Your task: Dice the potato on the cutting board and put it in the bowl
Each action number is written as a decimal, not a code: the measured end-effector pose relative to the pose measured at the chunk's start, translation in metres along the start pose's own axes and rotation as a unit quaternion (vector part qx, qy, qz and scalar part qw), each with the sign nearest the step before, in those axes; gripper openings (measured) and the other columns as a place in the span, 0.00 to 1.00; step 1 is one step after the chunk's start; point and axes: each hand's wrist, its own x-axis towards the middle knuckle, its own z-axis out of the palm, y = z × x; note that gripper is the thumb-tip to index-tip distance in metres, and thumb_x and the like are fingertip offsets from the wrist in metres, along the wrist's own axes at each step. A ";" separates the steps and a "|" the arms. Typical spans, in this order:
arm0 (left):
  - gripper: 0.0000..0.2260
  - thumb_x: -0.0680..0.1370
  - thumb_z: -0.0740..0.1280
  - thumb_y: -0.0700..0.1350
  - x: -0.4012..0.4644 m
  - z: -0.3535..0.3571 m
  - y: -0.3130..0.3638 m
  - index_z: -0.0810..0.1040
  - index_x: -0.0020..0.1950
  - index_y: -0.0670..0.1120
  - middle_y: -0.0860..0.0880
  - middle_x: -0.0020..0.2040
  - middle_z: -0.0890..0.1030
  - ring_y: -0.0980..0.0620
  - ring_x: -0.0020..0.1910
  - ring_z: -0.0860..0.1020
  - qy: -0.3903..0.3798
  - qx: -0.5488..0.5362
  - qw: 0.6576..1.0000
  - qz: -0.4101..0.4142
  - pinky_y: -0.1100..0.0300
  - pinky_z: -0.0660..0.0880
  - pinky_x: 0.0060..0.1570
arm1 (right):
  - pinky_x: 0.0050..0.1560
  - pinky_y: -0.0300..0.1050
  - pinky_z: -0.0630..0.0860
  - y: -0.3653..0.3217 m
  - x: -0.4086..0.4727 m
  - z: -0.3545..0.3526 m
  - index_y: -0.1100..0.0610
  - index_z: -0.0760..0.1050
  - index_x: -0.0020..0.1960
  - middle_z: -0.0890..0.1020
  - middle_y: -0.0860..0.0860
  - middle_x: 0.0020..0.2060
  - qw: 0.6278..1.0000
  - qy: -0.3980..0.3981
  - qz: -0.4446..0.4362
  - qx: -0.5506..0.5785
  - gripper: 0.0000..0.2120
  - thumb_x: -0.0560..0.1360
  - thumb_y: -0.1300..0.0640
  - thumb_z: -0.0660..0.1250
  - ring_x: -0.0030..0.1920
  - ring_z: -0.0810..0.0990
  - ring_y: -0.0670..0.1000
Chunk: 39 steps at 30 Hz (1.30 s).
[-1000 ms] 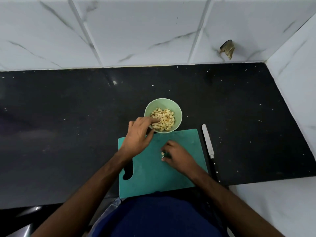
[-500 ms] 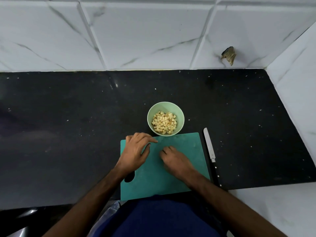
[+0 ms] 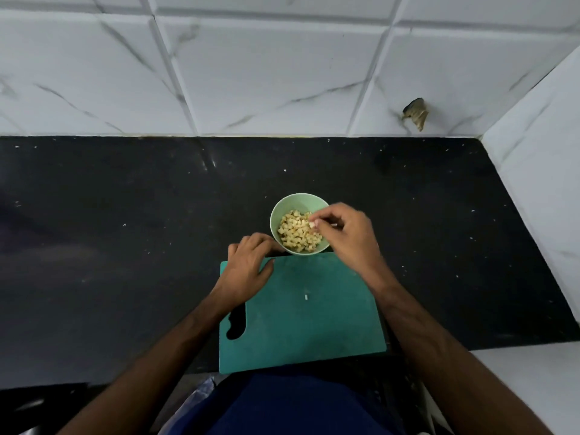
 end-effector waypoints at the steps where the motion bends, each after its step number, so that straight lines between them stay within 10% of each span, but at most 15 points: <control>1: 0.14 0.77 0.66 0.42 0.003 -0.002 -0.001 0.77 0.61 0.56 0.57 0.59 0.73 0.55 0.59 0.71 -0.002 0.003 1.000 -0.004 0.54 0.61 0.50 | 0.51 0.44 0.82 0.000 0.009 0.003 0.51 0.85 0.48 0.86 0.47 0.47 1.000 0.003 -0.011 -0.009 0.08 0.76 0.62 0.71 0.48 0.86 0.47; 5: 0.10 0.78 0.65 0.46 0.003 -0.004 -0.002 0.79 0.57 0.55 0.56 0.54 0.74 0.54 0.55 0.73 0.007 0.037 0.999 0.004 0.51 0.66 0.49 | 0.59 0.44 0.80 0.019 0.019 0.020 0.58 0.85 0.57 0.87 0.50 0.52 0.984 -0.071 -0.011 -0.160 0.13 0.78 0.68 0.67 0.52 0.85 0.45; 11: 0.12 0.77 0.58 0.55 -0.015 0.017 0.004 0.79 0.53 0.55 0.56 0.50 0.76 0.53 0.50 0.75 -0.035 0.053 0.998 0.023 0.54 0.62 0.44 | 0.49 0.30 0.77 0.032 -0.007 -0.004 0.59 0.85 0.49 0.87 0.47 0.44 0.997 -0.019 0.024 -0.068 0.07 0.75 0.68 0.72 0.45 0.84 0.40; 17: 0.08 0.77 0.64 0.49 -0.025 0.039 0.002 0.78 0.54 0.53 0.53 0.52 0.76 0.49 0.50 0.75 -0.062 0.082 0.994 0.033 0.53 0.64 0.44 | 0.47 0.48 0.80 0.077 -0.065 0.029 0.55 0.82 0.47 0.84 0.50 0.43 0.936 -0.242 0.067 -0.246 0.08 0.71 0.58 0.78 0.42 0.82 0.48; 27: 0.14 0.77 0.62 0.51 -0.041 0.042 0.000 0.76 0.61 0.53 0.53 0.60 0.74 0.50 0.55 0.75 -0.087 0.140 0.985 0.056 0.50 0.70 0.48 | 0.43 0.45 0.77 0.076 -0.072 0.039 0.54 0.78 0.45 0.79 0.47 0.42 0.936 -0.207 0.005 -0.284 0.04 0.74 0.58 0.73 0.41 0.78 0.48; 34: 0.14 0.77 0.60 0.51 -0.009 0.005 0.003 0.77 0.60 0.53 0.54 0.58 0.75 0.51 0.56 0.74 0.008 0.127 0.991 0.042 0.50 0.69 0.50 | 0.44 0.35 0.79 0.013 -0.009 0.003 0.59 0.80 0.45 0.83 0.48 0.41 0.989 -0.018 -0.083 -0.117 0.07 0.72 0.68 0.74 0.41 0.82 0.44; 39: 0.07 0.77 0.66 0.47 0.019 -0.015 0.005 0.78 0.55 0.52 0.52 0.56 0.76 0.49 0.54 0.75 0.009 0.138 0.990 0.024 0.50 0.69 0.51 | 0.56 0.44 0.82 0.024 0.022 0.006 0.57 0.86 0.53 0.88 0.49 0.46 0.981 -0.105 0.010 -0.162 0.10 0.74 0.67 0.73 0.46 0.85 0.43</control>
